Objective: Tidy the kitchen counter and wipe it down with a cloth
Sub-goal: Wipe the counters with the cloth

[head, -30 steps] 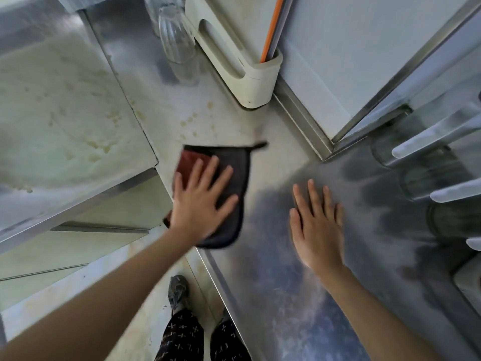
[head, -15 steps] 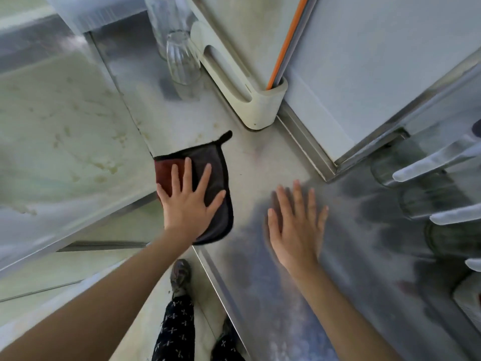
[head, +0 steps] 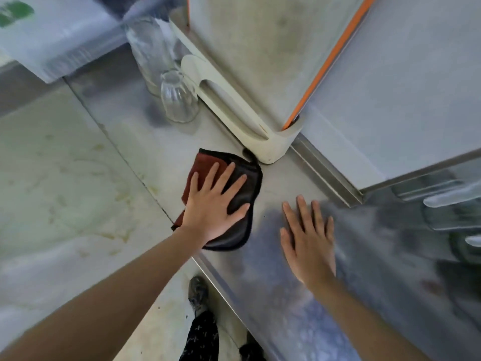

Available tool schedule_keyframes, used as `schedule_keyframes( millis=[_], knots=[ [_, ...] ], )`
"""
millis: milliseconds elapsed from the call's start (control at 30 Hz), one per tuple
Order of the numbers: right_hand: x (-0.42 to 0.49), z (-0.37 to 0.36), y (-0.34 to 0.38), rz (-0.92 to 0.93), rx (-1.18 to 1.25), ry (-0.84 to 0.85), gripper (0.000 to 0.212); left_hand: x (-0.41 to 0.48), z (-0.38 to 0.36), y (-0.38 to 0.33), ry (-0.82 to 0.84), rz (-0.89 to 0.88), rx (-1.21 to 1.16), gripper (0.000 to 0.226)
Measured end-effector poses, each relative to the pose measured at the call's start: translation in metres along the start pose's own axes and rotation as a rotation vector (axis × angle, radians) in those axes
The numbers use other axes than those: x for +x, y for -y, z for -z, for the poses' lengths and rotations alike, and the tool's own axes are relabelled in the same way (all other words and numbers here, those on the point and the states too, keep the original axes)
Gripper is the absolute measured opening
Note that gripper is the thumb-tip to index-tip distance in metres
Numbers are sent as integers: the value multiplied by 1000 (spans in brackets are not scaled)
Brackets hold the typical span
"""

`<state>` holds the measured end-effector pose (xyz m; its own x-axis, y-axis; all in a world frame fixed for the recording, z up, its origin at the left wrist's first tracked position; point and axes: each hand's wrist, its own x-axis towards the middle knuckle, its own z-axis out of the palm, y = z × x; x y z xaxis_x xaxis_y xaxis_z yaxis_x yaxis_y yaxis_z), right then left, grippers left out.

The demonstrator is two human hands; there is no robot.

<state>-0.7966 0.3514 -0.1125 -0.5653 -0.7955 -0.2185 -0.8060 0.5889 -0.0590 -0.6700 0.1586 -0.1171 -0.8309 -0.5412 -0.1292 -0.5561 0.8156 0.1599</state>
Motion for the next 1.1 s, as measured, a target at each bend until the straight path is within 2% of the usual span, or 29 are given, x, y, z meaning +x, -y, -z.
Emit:
schedule_keyframes(
  millis=[100,167,233,333,433,500,567,667,733,800,967,1033,1100],
  knots=[
    [1,1,0,-16,-9,9,55,29,7,22,11,178,-25,64],
    [0,0,1,-15,-6,17,55,22,4,13,-18,226,-20,64],
    [1,0,2,-31,-10,17,56,-5,-1,-6,-31,142,11,65],
    [1,-2,1,-50,-21,19,56,-46,-7,-20,13,-94,37,65],
    [2,0,7,-86,-6,-3,56,-38,-1,3,-2,-137,27,59],
    [8,6,28,-217,89,-70,55,-22,2,27,-21,-59,49,58],
    [22,13,59,-315,204,-155,55,-7,8,57,-20,91,32,61],
    [44,17,100,-183,209,-146,49,-3,13,93,-57,306,-35,64],
    [52,9,111,-93,150,-94,48,-10,10,92,-106,366,-25,64],
    [55,1,112,-91,106,-66,50,-19,5,75,-114,313,3,63],
    [55,-4,110,-76,34,-51,51,-25,3,52,-33,-41,73,61],
    [57,-5,110,-73,40,-46,52,-5,8,68,-27,9,78,60],
    [57,-5,110,-82,51,-46,52,22,18,89,4,144,47,61]
  ],
)
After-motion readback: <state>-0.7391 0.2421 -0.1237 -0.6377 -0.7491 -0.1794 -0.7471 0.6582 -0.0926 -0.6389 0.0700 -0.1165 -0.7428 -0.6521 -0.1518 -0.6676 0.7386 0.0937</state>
